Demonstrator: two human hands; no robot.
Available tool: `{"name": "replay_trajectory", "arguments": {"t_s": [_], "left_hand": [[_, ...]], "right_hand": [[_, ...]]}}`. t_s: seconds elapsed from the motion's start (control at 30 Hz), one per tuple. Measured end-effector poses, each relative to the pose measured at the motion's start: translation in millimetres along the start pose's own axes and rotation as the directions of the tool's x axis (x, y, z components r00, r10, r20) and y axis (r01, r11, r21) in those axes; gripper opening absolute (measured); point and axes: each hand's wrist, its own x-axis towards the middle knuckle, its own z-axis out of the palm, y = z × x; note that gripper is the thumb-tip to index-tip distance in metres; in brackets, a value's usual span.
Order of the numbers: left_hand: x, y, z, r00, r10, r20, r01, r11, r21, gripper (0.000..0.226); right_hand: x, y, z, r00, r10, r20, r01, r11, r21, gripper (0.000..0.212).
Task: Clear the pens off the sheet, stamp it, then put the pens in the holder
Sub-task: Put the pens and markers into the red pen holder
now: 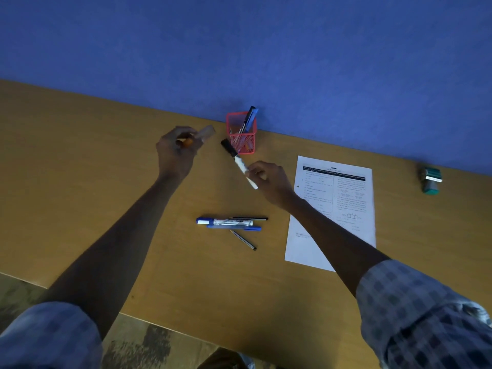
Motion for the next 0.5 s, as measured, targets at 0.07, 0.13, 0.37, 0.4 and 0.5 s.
{"name": "replay_trajectory", "arguments": {"t_s": [0.07,0.13,0.37,0.4,0.5], "left_hand": [[11,10,7,0.998,-0.026,-0.049,0.024,0.999,-0.047,0.019],[22,18,15,0.998,-0.025,-0.058,0.022,0.998,-0.052,0.019],[51,35,47,0.998,0.034,0.05,-0.04,0.991,0.131,0.025],[53,38,52,0.996,0.046,0.071,-0.058,0.984,0.166,0.025],[56,46,61,0.985,0.097,0.142,-0.13,0.961,0.245,0.032]], "right_hand": [[9,-3,-6,0.994,0.02,-0.107,-0.019,1.0,0.014,0.021],[20,-8,-15,0.978,0.043,-0.204,-0.042,0.999,0.011,0.02],[55,-20,-50,0.926,-0.021,-0.376,-0.021,0.994,-0.108,0.018],[60,-21,-53,0.928,-0.026,-0.372,-0.023,0.992,-0.126,0.019],[72,-23,-59,0.94,-0.046,-0.337,-0.016,0.983,-0.18,0.02]]}}
